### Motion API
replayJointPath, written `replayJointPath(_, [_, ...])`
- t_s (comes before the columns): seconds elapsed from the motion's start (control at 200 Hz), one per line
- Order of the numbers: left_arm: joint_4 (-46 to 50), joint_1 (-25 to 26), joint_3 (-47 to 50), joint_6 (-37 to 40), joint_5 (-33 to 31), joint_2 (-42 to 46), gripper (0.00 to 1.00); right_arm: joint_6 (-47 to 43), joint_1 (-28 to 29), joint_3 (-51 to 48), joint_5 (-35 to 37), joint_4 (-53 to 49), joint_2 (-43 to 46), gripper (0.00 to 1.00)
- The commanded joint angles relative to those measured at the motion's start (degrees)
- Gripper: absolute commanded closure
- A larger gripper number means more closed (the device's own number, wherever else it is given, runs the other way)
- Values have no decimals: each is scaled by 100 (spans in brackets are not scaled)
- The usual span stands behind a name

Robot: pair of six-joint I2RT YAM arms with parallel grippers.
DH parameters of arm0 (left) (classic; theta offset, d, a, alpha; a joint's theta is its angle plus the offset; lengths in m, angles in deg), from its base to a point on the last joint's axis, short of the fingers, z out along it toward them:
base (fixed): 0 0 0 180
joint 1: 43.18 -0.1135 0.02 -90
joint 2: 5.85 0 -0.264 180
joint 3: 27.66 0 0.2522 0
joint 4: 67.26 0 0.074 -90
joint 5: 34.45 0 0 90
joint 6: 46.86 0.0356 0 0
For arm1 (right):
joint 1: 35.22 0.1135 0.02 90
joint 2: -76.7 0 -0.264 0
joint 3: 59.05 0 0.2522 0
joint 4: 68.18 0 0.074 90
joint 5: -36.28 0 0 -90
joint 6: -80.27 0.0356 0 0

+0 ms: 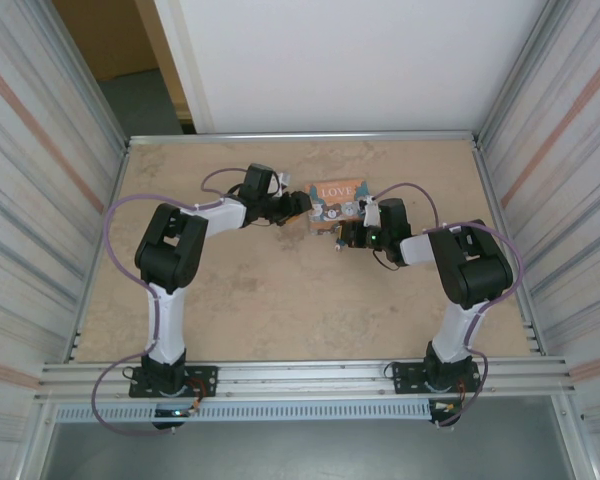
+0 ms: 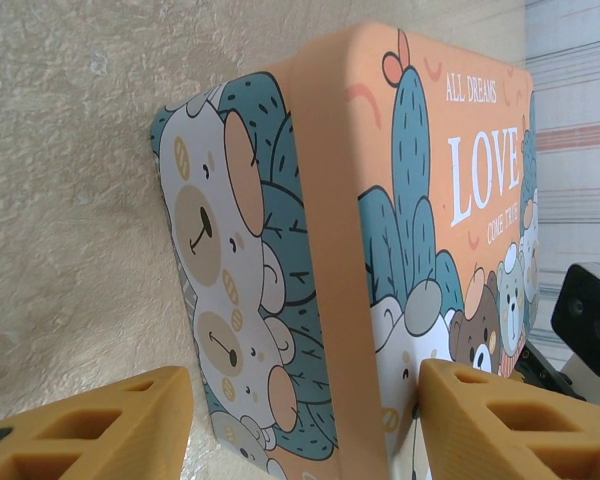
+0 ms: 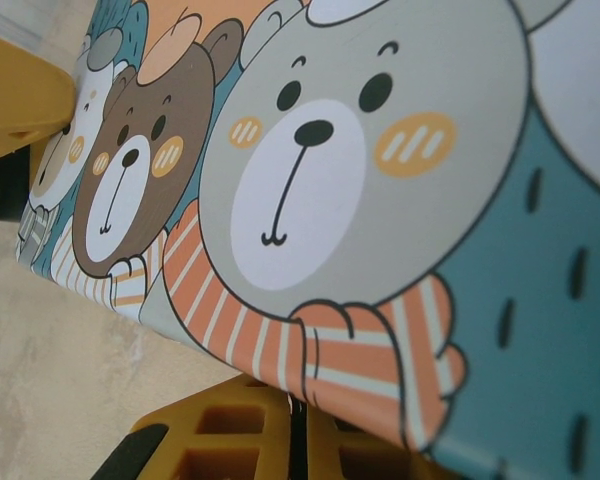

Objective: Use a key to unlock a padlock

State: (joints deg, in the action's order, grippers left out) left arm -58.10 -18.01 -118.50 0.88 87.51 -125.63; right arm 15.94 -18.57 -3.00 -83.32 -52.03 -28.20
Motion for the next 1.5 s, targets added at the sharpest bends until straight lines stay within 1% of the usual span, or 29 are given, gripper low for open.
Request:
replayJointPath(0.0, [746,21,285,64,-331,-62,40,175,-51,-135,59,40,180,95])
replayJointPath(0.271, [786,163,334,80,-410,-62,40,746,-143,-390,217,442,291,97])
replayJointPath(0.466, [794,290,382,49,-454,-59,40,1363,-214,-537,405,802,326,97])
replayJointPath(1.212, [814,507,482,83,-516,-61,40,2711,-326,-585,937,932,438,97])
replayJointPath(1.498, [784,515,544,62,-524,-69,40,3018,-416,-589,1069,1049,388,97])
